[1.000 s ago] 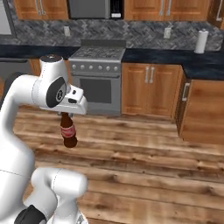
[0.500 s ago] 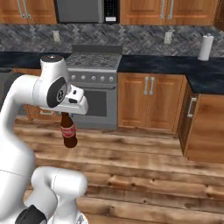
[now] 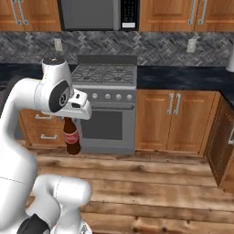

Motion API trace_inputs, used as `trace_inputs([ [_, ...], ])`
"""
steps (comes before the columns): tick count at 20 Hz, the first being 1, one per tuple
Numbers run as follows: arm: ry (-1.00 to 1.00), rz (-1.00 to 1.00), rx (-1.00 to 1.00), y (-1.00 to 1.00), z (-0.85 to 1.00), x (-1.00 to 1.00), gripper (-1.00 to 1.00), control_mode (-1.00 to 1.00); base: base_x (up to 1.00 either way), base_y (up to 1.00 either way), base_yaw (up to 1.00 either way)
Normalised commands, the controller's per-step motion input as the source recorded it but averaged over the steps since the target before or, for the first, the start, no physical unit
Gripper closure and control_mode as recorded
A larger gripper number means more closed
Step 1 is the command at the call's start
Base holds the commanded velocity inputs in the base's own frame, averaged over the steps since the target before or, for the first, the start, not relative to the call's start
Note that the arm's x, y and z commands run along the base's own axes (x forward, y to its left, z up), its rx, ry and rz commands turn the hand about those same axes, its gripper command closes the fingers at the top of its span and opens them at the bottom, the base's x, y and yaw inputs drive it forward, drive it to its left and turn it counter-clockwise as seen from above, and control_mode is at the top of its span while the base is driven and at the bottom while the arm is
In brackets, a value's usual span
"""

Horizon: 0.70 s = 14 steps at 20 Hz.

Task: Place the large bottle from the dining counter next to the other large bottle outside the sink, and place the small bottle from the dining counter next to the other small bottle inside the sink.

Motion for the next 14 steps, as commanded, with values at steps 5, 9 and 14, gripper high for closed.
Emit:
trace_inputs([
  [5,0.0,0.0,0.0,0.0,0.0,0.0,1.0,1.0,1.0,1.0,-0.21],
  [9,0.0,0.0,0.0,0.0,0.0,0.0,1.0,1.0,0.67,0.99,-0.14],
  [14,0.0,0.0,0.0,0.0,0.0,0.0,1.0,1.0,0.16,0.79,-0.01],
])
